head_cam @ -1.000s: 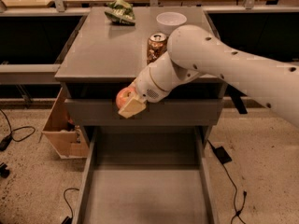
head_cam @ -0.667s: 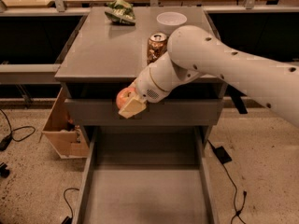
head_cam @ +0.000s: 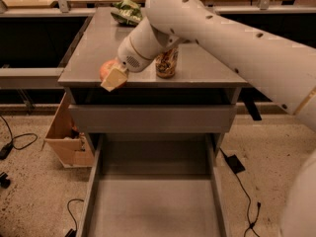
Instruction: Pick apple from middle drawer and place on counter
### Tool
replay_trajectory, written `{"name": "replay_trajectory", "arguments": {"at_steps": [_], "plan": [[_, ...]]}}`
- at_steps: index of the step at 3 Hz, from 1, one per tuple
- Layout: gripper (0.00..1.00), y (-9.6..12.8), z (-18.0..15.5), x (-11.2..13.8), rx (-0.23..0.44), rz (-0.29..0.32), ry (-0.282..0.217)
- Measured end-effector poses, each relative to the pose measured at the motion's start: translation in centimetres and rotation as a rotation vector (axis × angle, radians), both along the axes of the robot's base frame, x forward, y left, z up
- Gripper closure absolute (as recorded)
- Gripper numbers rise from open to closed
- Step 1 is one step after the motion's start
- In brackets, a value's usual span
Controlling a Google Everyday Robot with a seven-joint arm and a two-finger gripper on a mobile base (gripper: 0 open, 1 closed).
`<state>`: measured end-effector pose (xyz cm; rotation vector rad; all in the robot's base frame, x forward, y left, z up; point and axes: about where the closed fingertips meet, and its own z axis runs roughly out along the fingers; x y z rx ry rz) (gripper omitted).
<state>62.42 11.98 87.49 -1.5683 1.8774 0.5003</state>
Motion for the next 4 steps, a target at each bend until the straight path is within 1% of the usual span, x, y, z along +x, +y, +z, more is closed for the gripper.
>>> {"name": "replay_trajectory", "arguments": {"at_steps": [1, 2, 3, 4], "plan": [[1.0, 4.0, 4.3, 6.3, 0.035, -0.088, -0.034], [1.0, 5.1, 4.5, 10.8, 0.06, -0.165, -0.014], [1.0, 5.8, 2.0, 14.5, 0.074, -0.231, 0.049], [1.0, 6.0, -1.0, 17.1, 0.101, -0.284, 0.107]]}}
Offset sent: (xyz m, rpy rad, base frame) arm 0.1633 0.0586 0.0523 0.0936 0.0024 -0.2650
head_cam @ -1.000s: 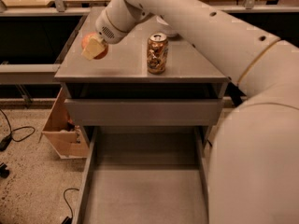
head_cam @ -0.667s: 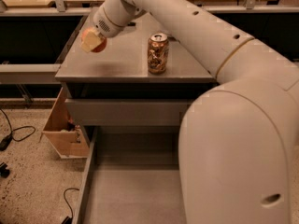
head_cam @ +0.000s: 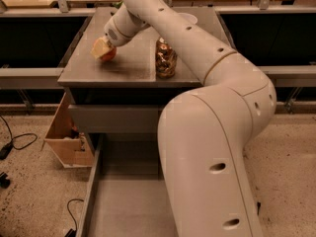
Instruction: Pick apple from middle drawer and place on counter
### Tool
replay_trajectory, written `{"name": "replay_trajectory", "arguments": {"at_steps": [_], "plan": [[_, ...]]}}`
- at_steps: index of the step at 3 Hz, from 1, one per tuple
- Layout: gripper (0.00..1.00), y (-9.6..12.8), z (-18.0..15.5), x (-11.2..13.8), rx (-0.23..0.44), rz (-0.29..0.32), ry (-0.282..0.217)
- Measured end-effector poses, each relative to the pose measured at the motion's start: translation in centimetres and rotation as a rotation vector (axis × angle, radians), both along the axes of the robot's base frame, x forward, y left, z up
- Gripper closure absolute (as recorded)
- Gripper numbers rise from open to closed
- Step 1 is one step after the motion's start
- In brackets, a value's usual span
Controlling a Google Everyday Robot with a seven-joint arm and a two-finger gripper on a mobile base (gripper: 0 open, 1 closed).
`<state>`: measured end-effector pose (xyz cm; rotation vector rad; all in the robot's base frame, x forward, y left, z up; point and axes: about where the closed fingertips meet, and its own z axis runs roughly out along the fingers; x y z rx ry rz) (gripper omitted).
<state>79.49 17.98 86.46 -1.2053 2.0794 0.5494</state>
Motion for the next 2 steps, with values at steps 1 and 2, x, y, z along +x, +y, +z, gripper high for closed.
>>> {"name": "replay_trajectory", "arguments": {"at_steps": [1, 2], "plan": [[0.73, 0.11, -0.44, 0.21, 0.0, -0.001, 0.005], [0.5, 0.11, -0.44, 0.21, 0.0, -0.001, 0.005]]}}
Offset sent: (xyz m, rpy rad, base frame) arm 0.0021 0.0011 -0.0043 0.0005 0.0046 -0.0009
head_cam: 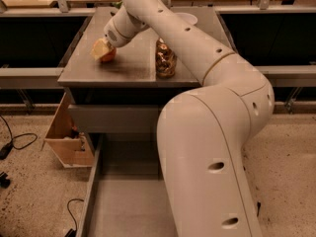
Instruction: Pick apple from middle drawer and place on counter
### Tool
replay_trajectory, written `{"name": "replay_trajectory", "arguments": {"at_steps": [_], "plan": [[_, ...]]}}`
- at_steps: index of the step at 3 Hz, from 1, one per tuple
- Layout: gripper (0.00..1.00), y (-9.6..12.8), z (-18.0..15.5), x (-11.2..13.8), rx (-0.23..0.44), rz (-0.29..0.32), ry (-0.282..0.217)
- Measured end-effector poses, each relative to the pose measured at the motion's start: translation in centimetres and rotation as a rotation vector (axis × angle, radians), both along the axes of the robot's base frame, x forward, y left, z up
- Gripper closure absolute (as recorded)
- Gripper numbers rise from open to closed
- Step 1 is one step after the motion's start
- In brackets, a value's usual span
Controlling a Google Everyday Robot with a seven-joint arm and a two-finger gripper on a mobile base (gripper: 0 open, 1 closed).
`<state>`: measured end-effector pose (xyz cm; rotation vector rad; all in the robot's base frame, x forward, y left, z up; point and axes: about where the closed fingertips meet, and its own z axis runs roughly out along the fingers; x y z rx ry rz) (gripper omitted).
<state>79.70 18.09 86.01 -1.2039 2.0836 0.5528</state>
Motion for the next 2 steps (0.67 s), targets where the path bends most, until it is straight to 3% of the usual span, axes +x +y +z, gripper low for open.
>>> {"name": "replay_trajectory", "arguments": {"at_steps": [2], "plan": [[0.0, 0.01, 0.1, -0.08, 0.001, 0.003, 0.001]]}}
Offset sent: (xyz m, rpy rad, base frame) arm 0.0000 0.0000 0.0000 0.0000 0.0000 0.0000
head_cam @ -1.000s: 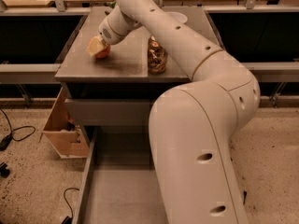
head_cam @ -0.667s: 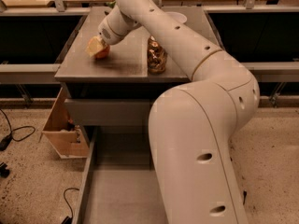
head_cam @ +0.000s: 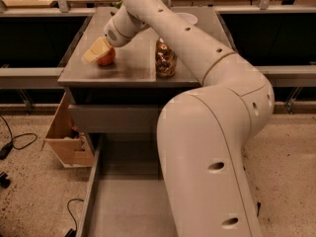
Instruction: Pick apple from middle drawer and place on counter
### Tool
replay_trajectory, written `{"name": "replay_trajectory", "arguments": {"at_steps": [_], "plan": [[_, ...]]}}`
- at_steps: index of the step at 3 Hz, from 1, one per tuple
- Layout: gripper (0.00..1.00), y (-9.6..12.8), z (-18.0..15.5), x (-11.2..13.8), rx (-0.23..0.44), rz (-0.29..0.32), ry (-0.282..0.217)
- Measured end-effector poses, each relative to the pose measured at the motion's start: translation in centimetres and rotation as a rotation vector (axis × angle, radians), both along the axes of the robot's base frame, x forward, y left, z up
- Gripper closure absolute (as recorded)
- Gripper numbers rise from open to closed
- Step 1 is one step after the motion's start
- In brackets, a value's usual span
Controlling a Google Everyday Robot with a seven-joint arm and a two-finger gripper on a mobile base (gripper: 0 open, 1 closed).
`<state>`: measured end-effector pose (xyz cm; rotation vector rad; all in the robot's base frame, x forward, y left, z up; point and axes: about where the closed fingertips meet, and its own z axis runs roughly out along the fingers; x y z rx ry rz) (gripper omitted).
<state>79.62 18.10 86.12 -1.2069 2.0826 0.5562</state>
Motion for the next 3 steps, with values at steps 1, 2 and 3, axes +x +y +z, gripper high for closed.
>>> {"name": "replay_trajectory", "arguments": {"at_steps": [1, 2, 3], "plan": [[0.0, 0.0, 0.3, -0.2, 0.002, 0.007, 0.003], [0.0, -1.7, 4.1, -2.3, 0.007, 0.069, -0.006], [0.0, -7.1, 12.4, -6.2, 0.027, 0.075, -0.07]]}}
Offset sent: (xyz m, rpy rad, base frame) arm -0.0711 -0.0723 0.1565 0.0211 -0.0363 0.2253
